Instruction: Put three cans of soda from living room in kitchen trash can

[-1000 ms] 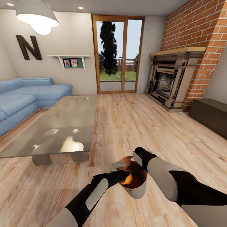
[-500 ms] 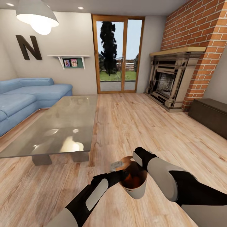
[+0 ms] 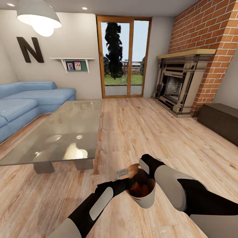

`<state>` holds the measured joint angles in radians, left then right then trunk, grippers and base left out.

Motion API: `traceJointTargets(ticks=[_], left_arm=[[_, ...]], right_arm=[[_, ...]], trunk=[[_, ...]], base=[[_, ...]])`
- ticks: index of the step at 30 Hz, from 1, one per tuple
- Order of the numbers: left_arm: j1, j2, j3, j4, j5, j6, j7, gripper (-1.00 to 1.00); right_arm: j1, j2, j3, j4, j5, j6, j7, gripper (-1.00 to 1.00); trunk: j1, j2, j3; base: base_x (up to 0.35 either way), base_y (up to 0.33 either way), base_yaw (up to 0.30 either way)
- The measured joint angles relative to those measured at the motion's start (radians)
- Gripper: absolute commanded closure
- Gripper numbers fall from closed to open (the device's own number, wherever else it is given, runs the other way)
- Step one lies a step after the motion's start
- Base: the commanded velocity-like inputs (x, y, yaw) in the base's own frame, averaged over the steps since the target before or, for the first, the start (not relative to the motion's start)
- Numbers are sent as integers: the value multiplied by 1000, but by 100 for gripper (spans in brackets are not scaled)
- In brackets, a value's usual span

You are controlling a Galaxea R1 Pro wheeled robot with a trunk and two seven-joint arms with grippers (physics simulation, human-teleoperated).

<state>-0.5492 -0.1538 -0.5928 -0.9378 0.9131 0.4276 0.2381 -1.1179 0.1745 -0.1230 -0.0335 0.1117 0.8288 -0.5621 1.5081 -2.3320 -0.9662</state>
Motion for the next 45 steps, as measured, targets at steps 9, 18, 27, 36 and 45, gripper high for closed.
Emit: traceJointTargets(ticks=[9,18,27,36,45], left_arm=[[0,3,-1,-11,1,4,1,-100],[0,5,-1,-11,1,7,3,-100],[-44,9,3,11,4,114,83,-100],[-56,32,16,-3,13,375,367,-100],[-53,146,19,20,16,402,401,-100]], right_arm=[[0,-96,9,-9,10,4,7,100],[0,-214,-6,-14,0,0,159,100],[-1,-252,-26,-37,-25,46,349,100],[-1,-249,-1,-74,5,82,401,100],[-1,-251,17,-77,25,88,419,100]], trunk=[[0,0,0],[0,0,0],[0,0,0],[0,0,0],[0,0,0]], base=[[0,0,0],[0,0,0],[0,0,0],[0,0,0],[0,0,0]])
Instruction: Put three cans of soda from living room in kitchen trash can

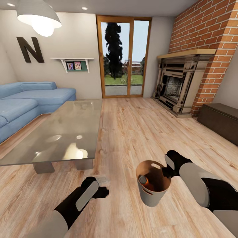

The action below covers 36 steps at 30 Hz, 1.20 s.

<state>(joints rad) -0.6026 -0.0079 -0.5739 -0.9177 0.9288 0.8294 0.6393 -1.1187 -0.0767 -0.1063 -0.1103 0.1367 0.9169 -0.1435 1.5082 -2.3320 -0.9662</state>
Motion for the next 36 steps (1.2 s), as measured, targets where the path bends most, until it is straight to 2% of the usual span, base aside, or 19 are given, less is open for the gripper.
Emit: traceJointTargets(ticks=[2,6,11,15,25,31,36], left_arm=[[1,14,0,16,1,-4,-1,-100],[2,25,-1,72,1,-12,-4,-100],[2,26,-2,81,2,-38,-4,-100],[2,25,-3,90,2,-49,-4,-100],[2,25,-3,97,2,-53,-4,-100],[2,25,-3,101,2,-53,-9,-100],[2,24,-4,103,2,-54,-10,-100]], right_arm=[[0,1,-7,0,-9,-2,2,100],[1,5,-17,0,-27,-5,4,100],[1,6,-5,0,-10,-3,2,100],[1,6,-12,0,-16,-1,2,100],[3,9,-7,6,-10,0,-3,100],[25,10,-4,3,-9,-1,-5,100],[29,11,1,2,1,-1,-7,100]], trunk=[[0,0,0],[0,0,0],[0,0,0],[0,0,0],[0,0,0],[0,0,0],[0,0,0]], base=[[0,0,0],[0,0,0],[0,0,0],[0,0,0],[0,0,0],[0,0,3],[-4,0,160]])
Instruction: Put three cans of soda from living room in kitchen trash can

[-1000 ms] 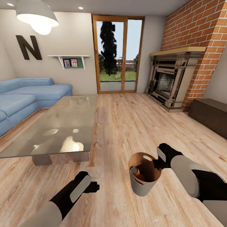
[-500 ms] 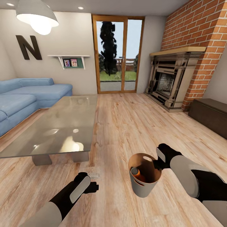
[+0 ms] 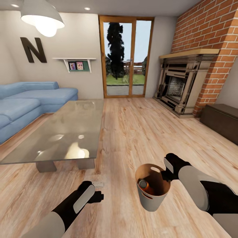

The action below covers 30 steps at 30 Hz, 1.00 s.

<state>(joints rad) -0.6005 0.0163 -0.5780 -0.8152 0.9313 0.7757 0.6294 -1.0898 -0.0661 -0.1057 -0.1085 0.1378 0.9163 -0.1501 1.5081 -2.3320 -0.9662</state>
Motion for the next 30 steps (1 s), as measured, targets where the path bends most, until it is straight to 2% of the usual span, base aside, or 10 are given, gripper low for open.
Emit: traceJointTargets(ticks=[7,13,20,23,30], left_arm=[[1,0,0,1,-1,-1,0,-100],[1,0,0,2,-2,0,0,-100],[1,-1,-1,2,-2,-1,0,-100],[1,-2,-1,2,-3,-1,0,-100],[1,-3,-2,1,-4,-1,0,-100]], right_arm=[[1,0,-8,-1,-10,-1,2,100],[2,0,-10,1,-16,0,3,100],[2,1,3,1,1,2,1,100],[3,2,0,1,-7,1,1,100],[3,3,0,2,-5,2,0,100]], trunk=[[0,0,0],[0,0,0],[0,0,-1],[0,0,-3],[0,0,-8]], base=[[-76,0,250],[-201,0,100],[-277,0,85],[-236,0,212],[-80,0,239]])
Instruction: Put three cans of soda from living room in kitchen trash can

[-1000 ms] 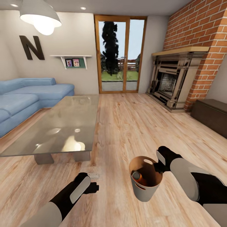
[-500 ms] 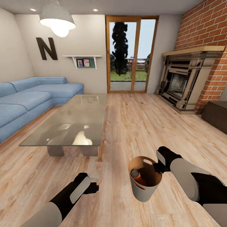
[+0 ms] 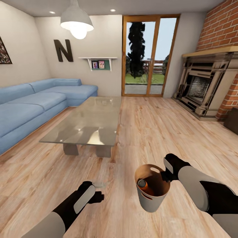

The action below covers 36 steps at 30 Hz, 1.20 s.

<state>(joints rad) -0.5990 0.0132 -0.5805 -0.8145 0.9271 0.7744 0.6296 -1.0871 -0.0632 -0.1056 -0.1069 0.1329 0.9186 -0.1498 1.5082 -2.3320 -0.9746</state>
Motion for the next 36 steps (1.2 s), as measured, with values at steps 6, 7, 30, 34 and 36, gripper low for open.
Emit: traceJointTargets(ticks=[6,7,30,34,36], left_arm=[[-1,-2,-1,0,-3,-2,1,-100],[0,-2,-1,0,-3,-3,1,-100],[-1,-2,-1,0,0,-3,0,-100],[0,-3,0,0,0,-3,-1,-100],[0,-4,0,-1,0,-3,-2,-100]], right_arm=[[0,0,-3,1,-3,0,0,100],[0,0,-4,1,-3,0,0,100],[0,3,-1,1,3,0,-2,100],[0,2,1,0,6,0,-4,100],[0,3,1,0,3,0,-12,100]], trunk=[[0,0,-5],[0,0,-6],[0,0,-28],[0,0,-32],[0,0,-34]], base=[[-12,0,250],[-3,0,251],[0,0,250],[0,0,247],[0,0,247]])
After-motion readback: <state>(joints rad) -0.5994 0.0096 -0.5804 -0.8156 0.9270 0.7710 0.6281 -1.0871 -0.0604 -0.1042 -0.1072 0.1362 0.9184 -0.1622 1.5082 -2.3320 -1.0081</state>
